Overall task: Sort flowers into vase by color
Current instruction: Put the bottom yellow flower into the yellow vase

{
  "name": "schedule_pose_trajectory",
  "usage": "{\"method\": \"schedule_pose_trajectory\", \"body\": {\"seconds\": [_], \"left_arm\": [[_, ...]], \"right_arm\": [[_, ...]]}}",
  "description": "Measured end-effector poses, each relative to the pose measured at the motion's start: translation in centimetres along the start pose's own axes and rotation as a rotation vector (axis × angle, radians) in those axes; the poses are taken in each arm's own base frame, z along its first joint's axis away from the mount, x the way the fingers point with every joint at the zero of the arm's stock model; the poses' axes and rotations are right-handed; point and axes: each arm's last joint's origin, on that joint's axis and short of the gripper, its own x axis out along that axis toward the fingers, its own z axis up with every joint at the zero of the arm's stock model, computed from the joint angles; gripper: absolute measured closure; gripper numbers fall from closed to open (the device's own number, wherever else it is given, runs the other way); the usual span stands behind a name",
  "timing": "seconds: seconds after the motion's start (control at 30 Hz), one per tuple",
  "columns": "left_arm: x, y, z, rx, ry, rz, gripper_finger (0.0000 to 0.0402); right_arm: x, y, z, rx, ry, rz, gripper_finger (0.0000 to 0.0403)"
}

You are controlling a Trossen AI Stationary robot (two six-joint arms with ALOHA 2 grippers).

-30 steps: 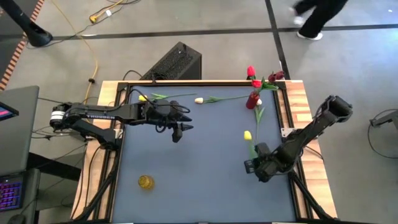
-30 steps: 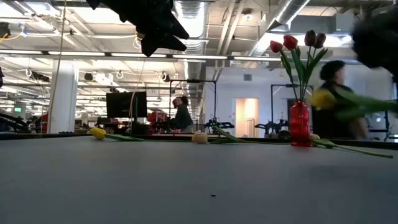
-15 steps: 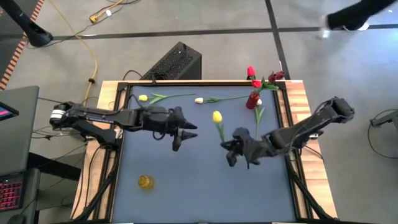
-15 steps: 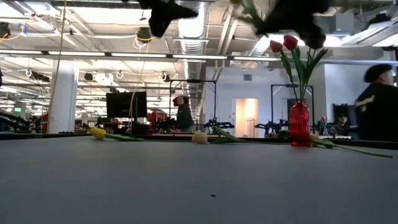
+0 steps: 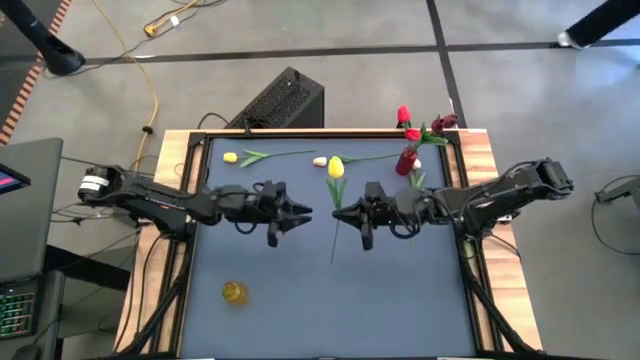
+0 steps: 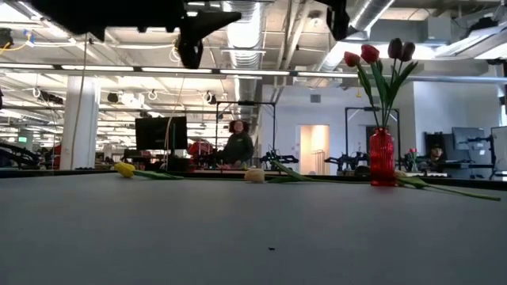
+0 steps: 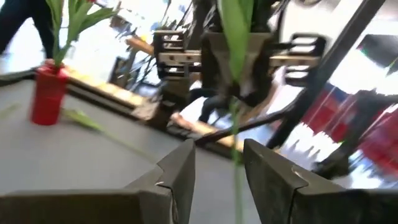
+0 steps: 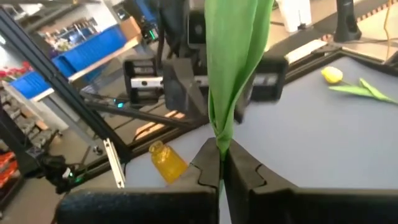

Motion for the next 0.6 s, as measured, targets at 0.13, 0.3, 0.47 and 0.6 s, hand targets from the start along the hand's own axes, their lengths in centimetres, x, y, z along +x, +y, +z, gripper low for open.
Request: {"method": "schedule_pose_trajectory", "body": {"seconds": [0.13,0.3,0.47,0.6], "left_arm": [[-0.9,0.3,-0.5,-0.049,-0.074,-0.04,0.0282],[-0.3,0.0,0.1,-0.044,-0.097,-0.043,0.0283],[0.4,-0.5,1.0,-0.014,-0.118,-0.056,0.0283],[0.9,-0.7,1.5,-0.009,-0.12,-0.048,0.0274]], "right_arm": [[0.2,-0.8,0.9,-0.011,-0.042,0.018,0.0372],[0.4,-1.4,2.3,-0.03,-0.113,0.088,0.0371],[0.4,-1.8,2.9,-0.082,-0.13,0.121,0.0372],[0.4,-1.8,2.9,-0.127,-0.135,0.12,0.0371]]}}
